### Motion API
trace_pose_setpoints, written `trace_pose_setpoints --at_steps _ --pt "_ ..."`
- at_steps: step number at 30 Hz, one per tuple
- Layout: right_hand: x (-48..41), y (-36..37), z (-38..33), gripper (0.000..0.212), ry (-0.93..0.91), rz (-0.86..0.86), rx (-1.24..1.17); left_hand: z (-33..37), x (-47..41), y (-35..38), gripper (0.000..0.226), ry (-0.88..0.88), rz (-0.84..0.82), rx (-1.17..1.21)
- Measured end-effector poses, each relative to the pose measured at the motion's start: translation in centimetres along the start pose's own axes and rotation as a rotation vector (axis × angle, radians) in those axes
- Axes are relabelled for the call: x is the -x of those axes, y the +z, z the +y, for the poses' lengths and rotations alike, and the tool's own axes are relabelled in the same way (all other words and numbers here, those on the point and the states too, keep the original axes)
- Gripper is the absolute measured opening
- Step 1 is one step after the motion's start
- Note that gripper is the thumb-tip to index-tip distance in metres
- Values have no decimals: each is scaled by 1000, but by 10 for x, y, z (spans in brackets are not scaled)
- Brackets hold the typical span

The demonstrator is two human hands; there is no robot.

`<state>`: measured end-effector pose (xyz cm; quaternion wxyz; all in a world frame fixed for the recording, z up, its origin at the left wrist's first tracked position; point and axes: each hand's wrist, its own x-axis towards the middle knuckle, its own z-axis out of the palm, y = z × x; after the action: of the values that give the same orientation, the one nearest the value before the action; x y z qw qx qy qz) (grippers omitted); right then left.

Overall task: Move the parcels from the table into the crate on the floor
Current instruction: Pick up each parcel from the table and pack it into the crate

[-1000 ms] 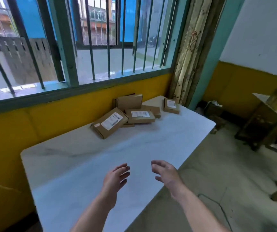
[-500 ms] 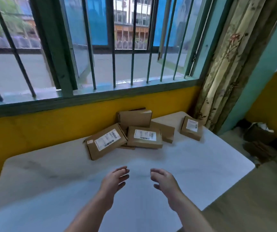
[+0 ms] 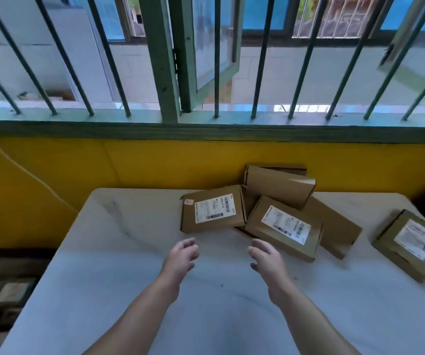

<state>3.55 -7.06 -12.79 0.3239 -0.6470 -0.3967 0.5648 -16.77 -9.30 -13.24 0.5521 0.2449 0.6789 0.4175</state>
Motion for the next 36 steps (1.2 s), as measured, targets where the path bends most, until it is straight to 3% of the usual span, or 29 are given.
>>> trace_pose_setpoints --at_steps 5,8,13,17,22,27,31,36 --pt "-36 17 -23 51 -71 19 70 19 -64 -4 36 20 155 -35" --pt "-60 27 -35 64 -64 58 118 27 -96 -5 60 9 189 -43" --pt "-88 42 -42 74 -10 79 160 27 -124 -6 67 -39 189 -40" --pt "-96 51 -41 72 -24 114 147 23 -135 -8 64 -60 157 -58" --pt "-91 57 -35 57 -69 107 212 21 -129 -15 20 -26 85 -43" --pt "-77 60 -21 53 -93 107 204 7 -116 -27 37 -6 119 83" --pt "-70 59 -17 39 -109 102 82 5 -102 -34 34 14 113 266" --pt "-58 47 -24 53 -76 145 -75 3 -76 -46 44 70 33 374"
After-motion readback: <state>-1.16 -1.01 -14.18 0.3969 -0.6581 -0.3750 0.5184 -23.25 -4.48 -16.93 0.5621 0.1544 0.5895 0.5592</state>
